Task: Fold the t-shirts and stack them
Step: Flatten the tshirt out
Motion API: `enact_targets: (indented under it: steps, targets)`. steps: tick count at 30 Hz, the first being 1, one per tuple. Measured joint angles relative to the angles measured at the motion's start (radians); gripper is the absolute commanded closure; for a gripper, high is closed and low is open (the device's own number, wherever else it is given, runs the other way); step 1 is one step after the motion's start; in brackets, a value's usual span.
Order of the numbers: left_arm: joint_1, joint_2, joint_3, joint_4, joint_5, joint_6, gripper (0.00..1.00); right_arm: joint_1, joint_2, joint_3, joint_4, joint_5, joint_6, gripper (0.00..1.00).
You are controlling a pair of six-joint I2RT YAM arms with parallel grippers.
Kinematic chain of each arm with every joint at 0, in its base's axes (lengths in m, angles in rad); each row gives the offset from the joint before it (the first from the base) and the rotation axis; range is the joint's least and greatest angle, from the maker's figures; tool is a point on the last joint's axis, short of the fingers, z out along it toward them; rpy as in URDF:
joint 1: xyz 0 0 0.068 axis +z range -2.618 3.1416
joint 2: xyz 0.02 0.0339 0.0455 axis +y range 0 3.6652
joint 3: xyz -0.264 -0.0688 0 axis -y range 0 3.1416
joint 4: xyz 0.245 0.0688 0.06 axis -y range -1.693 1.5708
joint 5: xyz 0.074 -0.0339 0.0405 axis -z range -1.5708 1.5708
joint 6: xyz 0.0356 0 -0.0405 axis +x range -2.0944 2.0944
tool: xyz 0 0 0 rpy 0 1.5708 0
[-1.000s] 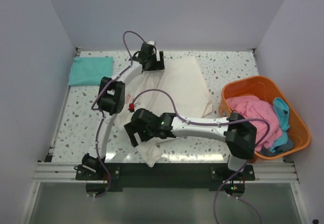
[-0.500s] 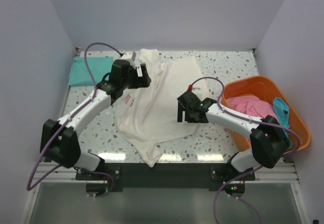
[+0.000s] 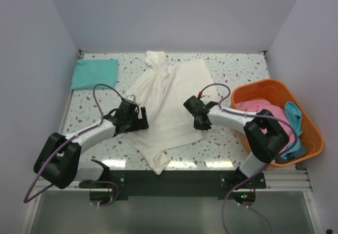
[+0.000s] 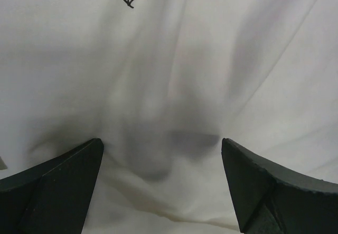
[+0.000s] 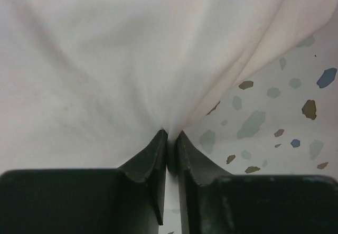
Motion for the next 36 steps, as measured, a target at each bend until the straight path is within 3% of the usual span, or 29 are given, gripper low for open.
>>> enact_targets:
  steps: [3, 7, 13, 16, 17, 20, 22, 24, 30, 36]
  targets:
    - [0.000, 0.018, 0.006, 0.013, -0.040, -0.019, 0.00, 0.000, 0.000, 0.004, 0.014, -0.004, 0.003, 0.97]
    - [0.017, 0.073, 0.046, 0.019, -0.092, -0.027, 0.00, 0.020, 0.003, 0.085, -0.037, 0.002, -0.004, 0.96]
    - [0.113, 0.161, 0.119, 0.022, -0.126, -0.021, 0.00, 0.133, 0.158, 0.451, -0.130, 0.032, -0.054, 0.89]
    - [0.155, 0.220, 0.174, 0.018, -0.148, -0.009, 0.00, 0.155, 0.290, 0.619, -0.173, 0.031, -0.088, 0.52]
    - [0.165, 0.243, 0.195, 0.017, -0.155, -0.002, 0.00, 0.155, 0.343, 0.675, -0.183, 0.032, -0.099, 0.34]
    - [0.184, 0.318, 0.272, 0.013, -0.176, 0.025, 0.00, 0.150, 0.451, 0.766, -0.204, 0.032, -0.142, 0.10]
    - [0.192, 0.375, 0.331, 0.011, -0.188, 0.045, 0.00, 0.149, 0.457, 0.751, -0.213, 0.031, -0.166, 0.01]
    - [0.199, 0.447, 0.408, 0.011, -0.197, 0.066, 0.00, 0.147, 0.415, 0.705, -0.194, 0.023, -0.194, 0.01]
    - [0.214, 0.632, 0.642, 0.019, -0.187, 0.111, 0.00, 0.128, 0.051, 0.425, -0.091, -0.038, -0.199, 0.01]
    - [0.215, 0.614, 0.662, -0.010, -0.140, 0.116, 0.00, 0.021, -0.173, 0.153, 0.068, -0.134, -0.113, 0.02]
